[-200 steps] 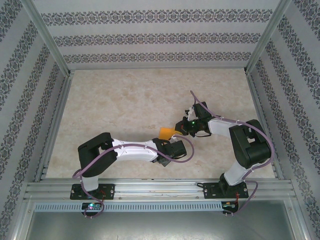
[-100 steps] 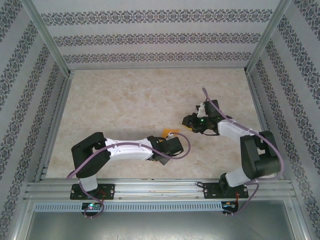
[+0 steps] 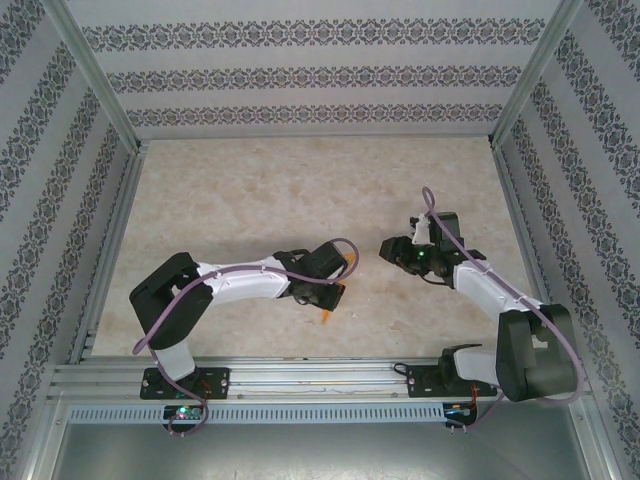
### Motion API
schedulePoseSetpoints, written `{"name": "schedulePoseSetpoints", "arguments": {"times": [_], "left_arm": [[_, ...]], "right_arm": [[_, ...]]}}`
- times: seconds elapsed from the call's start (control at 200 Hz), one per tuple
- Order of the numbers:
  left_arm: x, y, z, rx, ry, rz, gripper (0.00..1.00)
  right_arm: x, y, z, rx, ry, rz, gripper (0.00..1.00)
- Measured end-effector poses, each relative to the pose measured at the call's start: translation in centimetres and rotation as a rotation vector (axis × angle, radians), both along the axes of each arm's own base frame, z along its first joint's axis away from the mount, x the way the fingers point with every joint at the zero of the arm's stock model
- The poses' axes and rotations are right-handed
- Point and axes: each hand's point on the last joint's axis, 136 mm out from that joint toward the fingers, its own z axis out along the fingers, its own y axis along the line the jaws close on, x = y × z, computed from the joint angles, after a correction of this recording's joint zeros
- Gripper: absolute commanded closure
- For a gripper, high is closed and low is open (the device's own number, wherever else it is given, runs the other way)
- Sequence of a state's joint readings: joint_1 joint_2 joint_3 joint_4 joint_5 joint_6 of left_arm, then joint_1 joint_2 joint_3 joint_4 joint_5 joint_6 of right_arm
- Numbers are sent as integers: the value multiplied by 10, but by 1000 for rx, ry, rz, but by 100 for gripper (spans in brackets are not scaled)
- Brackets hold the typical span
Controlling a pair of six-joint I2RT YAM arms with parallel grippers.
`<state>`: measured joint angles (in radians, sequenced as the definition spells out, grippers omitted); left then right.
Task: Fold a paper plane with a square sheet of paper (fold left side to right side)
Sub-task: Fold the wing for the fifth time at the center of the table.
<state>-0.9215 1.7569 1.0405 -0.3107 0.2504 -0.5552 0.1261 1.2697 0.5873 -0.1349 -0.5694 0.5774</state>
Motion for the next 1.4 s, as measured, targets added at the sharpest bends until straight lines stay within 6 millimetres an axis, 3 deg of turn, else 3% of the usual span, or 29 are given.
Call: {"name": "schedulePoseSetpoints", "arguments": {"times": [0.26, 0.605, 1.024, 1.399], "left_arm": [[-1, -7, -10, -166, 71, 84, 100], [4, -4, 9, -367, 33, 154, 100], [11, -5, 18, -542, 69, 214, 100], [14, -6, 3, -599, 150, 266, 100]], "right_arm": [[-10, 8, -10, 5, -2, 41, 54], [-12, 34, -15, 40, -55, 114, 54], [-13, 67, -23, 80, -56, 174, 55], [-12, 76, -32, 84, -40, 174, 55]]}}
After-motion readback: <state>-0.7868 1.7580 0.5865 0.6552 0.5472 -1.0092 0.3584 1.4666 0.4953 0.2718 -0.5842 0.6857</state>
